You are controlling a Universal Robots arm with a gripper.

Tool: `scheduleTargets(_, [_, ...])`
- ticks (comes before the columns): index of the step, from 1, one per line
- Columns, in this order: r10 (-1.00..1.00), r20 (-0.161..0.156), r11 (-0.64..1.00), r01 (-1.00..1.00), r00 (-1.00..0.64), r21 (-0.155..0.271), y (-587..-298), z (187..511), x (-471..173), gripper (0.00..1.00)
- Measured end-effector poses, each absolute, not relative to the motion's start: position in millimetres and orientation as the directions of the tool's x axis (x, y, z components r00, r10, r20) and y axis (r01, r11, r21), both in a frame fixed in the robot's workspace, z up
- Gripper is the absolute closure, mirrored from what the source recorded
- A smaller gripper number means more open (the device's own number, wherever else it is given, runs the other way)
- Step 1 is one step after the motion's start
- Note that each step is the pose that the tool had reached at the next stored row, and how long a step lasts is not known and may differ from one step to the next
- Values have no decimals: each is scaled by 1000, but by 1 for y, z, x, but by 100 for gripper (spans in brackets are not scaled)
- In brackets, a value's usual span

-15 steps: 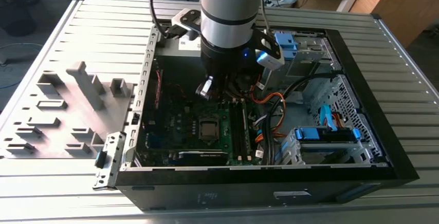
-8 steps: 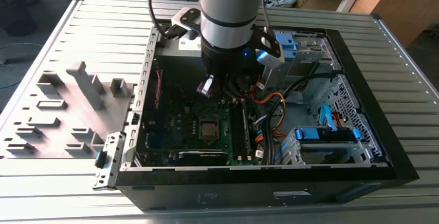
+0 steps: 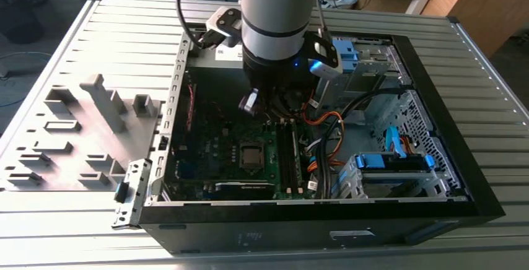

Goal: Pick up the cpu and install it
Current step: 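Install the first cpu locking lever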

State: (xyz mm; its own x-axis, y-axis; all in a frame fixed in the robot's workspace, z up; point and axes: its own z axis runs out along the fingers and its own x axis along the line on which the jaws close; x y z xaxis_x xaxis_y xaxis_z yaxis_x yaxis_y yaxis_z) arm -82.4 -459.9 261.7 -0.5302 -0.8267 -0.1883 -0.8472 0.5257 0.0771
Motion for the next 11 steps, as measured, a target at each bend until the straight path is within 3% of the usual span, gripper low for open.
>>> scheduleTargets(11, [-826, -197, 522, -849, -528, 82, -459, 256, -81, 89])
